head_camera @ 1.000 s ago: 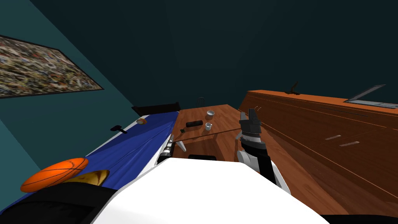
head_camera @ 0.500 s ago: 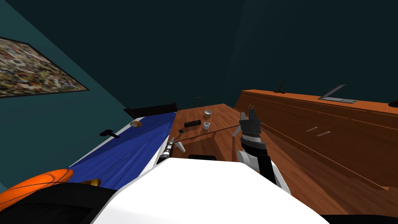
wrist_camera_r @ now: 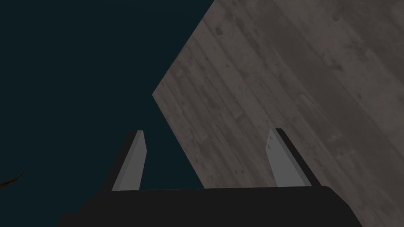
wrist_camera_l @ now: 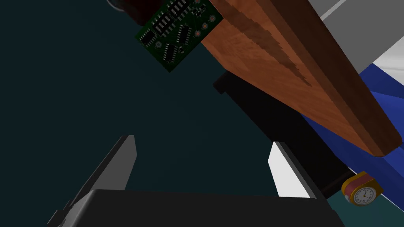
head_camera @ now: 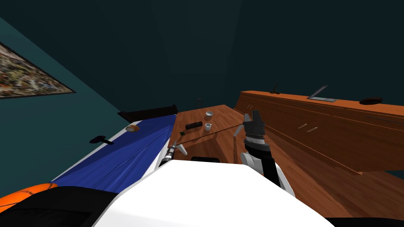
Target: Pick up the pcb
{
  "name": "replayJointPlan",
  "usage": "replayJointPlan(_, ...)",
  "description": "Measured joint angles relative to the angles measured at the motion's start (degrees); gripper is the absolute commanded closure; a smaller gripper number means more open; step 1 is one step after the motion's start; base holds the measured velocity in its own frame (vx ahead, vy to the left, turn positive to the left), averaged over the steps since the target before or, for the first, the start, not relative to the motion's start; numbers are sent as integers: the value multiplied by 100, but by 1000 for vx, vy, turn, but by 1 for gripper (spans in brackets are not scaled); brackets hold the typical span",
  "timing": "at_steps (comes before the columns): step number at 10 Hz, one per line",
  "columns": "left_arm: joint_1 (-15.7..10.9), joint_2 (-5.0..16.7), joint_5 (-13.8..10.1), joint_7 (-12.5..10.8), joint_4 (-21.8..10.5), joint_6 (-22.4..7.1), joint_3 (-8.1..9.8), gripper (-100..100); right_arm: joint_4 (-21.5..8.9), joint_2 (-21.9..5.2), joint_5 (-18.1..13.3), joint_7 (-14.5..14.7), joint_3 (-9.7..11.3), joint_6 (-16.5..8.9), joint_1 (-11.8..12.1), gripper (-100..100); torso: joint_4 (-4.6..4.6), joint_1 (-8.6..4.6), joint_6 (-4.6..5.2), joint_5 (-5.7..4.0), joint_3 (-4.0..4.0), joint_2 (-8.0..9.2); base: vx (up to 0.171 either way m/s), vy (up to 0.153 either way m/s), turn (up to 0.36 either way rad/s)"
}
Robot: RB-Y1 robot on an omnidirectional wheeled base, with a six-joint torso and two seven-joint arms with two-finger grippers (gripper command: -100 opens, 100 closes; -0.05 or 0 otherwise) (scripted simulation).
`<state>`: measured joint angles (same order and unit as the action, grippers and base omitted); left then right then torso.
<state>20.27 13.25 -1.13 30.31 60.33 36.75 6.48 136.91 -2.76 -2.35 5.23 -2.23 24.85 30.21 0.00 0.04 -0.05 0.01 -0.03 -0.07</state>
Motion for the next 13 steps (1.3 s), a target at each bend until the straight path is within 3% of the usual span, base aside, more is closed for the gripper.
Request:
replayJointPlan(5, -225, 109, -51, 603, -661, 95, 44, -100, 0, 0, 0, 0, 0, 0, 0, 0, -1, -4, 2, -1, -2, -4, -6, -5, -117)
replayJointPlan(13, -759, 353, -136, 1793, -1682, 190, 135, -100, 0, 0, 0, 0, 0, 0, 0, 0, -3, -9, 1, -2, -10, -18, 19, -15, -129)
